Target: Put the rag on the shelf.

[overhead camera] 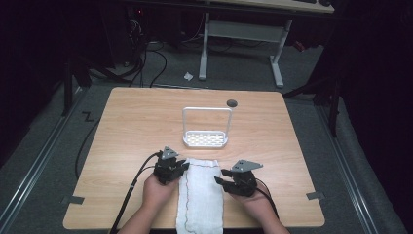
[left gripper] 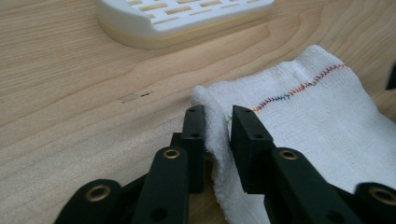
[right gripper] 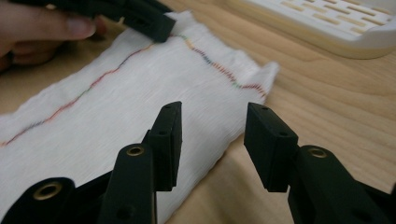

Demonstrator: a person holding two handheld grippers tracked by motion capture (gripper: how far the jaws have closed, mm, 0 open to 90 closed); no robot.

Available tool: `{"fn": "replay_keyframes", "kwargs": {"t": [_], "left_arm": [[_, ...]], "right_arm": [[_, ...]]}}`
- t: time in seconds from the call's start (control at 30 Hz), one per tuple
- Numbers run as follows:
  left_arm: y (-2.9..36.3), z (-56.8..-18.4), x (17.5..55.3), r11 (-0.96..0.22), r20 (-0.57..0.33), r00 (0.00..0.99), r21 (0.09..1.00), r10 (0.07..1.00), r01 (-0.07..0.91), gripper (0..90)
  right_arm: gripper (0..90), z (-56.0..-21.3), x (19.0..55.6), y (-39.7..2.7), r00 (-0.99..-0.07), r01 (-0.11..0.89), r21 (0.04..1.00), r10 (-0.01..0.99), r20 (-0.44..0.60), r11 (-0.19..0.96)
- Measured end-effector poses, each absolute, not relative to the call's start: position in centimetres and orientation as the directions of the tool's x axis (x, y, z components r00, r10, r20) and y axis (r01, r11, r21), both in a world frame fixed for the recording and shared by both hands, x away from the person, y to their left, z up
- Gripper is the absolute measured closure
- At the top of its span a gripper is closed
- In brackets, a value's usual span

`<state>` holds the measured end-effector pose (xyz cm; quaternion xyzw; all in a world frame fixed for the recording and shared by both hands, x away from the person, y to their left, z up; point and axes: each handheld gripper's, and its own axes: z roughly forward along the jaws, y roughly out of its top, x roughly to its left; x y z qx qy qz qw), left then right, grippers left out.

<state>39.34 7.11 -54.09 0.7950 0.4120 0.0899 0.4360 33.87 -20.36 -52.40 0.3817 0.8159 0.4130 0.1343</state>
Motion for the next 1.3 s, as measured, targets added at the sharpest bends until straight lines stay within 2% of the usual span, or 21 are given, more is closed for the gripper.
{"fn": "replay_keyframes", "kwargs": {"t": [0.23,0.47,0.5,0.53,0.57,0.7,0.73,0.83,1.0,1.3], "left_arm": [[7.1,-54.1,39.4,-0.281,-0.229,0.650,0.763,0.724,0.582,81.9],[7.2,-54.1,39.5,-0.278,-0.239,0.650,0.760,0.722,0.588,82.0],[7.3,-54.2,39.5,-0.270,-0.249,0.647,0.758,0.720,0.593,82.1],[7.3,-54.2,39.5,-0.270,-0.249,0.647,0.758,0.720,0.593,82.1],[7.3,-54.2,39.5,-0.266,-0.256,0.646,0.758,0.719,0.596,82.1],[7.4,-54.2,39.6,-0.262,-0.264,0.646,0.756,0.716,0.600,82.4],[7.6,-54.2,39.7,-0.255,-0.289,0.646,0.747,0.706,0.613,82.4],[7.7,-54.2,39.8,-0.249,-0.305,0.643,0.742,0.702,0.623,82.6],[7.6,-53.9,39.2,-0.256,-0.276,0.656,0.762,0.703,0.595,83.2],[7.9,-51.3,36.9,-0.168,-0.250,0.680,0.858,0.689,0.485,83.5]], "right_arm": [[54.6,-52.3,36.7,-19.8,-0.627,0.566,0.748,0.771,0.116,0.348],[59.8,-52.9,38.7,-19.2,-0.603,0.604,0.717,0.788,0.127,0.347],[63.8,-53.2,38.7,-19.1,-0.603,0.614,0.712,0.785,0.144,0.341],[63.8,-53.2,38.7,-19.1,-0.603,0.614,0.712,0.785,0.144,0.341],[70.1,-53.3,38.5,-19.0,-0.610,0.603,0.721,0.780,0.139,0.342],[84.6,-53.4,38.3,-18.9,-0.622,0.609,0.719,0.764,0.171,0.335],[85.5,-53.4,38.3,-18.8,-0.625,0.603,0.721,0.763,0.164,0.340],[85.9,-53.2,38.0,-18.6,-0.625,0.592,0.728,0.767,0.144,0.346],[86.2,-52.6,37.2,-18.7,-0.630,0.557,0.760,0.766,0.124,0.335],[86.1,-50.6,35.3,-18.6,-0.635,0.480,0.820,0.768,0.080,0.312]]}}
